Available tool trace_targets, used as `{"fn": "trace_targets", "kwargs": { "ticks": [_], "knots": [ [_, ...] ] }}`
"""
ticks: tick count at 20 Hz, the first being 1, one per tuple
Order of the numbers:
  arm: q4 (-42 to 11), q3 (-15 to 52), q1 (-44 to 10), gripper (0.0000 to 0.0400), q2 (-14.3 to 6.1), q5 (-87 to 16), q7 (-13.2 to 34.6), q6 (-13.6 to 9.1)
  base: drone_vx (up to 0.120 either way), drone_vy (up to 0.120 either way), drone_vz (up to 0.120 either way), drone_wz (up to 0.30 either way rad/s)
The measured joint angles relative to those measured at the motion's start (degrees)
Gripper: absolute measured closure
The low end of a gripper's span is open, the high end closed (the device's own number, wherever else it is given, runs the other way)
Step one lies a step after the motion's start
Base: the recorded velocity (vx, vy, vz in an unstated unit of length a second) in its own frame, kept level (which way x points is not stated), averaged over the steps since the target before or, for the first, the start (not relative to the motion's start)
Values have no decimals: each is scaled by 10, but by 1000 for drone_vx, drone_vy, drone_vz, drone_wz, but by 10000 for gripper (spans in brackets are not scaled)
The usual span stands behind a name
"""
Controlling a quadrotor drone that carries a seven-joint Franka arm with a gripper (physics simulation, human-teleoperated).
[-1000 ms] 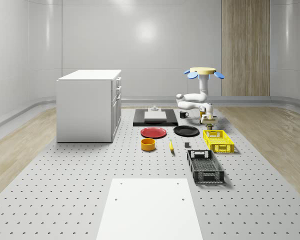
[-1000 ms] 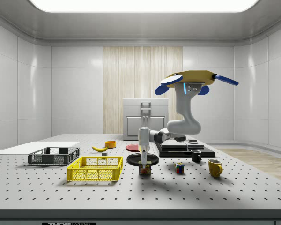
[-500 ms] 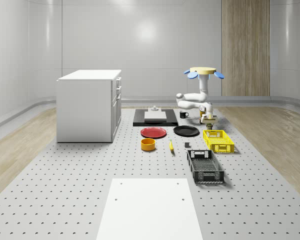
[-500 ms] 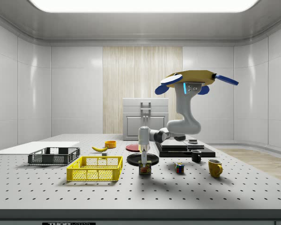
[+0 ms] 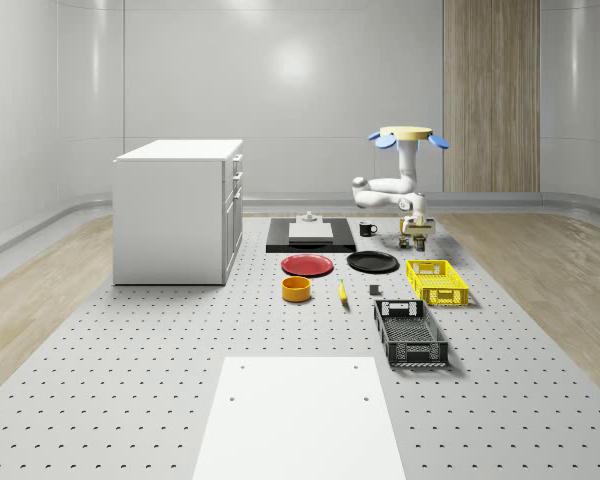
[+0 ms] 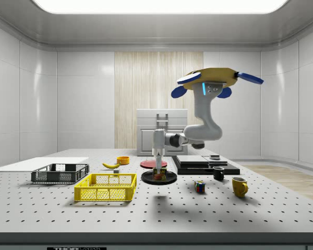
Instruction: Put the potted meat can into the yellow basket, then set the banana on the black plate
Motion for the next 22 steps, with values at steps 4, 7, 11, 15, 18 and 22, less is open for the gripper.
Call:
{"fn": "trace_targets", "kwargs": {
  "ticks": [4, 7, 11, 15, 18, 22],
  "knots": [
    [0, 4, -1, 114, -4, 5, 2, 2, 120, 0, 0, 0],
    [0, 5, -2, 114, -7, 7, 2, 5, 120, 0, 0, 0],
    [0, 7, -3, 114, -10, 9, 3, 8, 120, 0, 0, 0],
    [0, 8, -4, 114, -14, 11, 4, 12, 120, 0, 0, 0],
    [0, 8, -4, 114, -17, 12, 5, 14, 120, 0, 0, 0],
    [0, 9, -5, 114, -20, 14, 6, 17, 120, 0, 0, 0]
  ]
}}
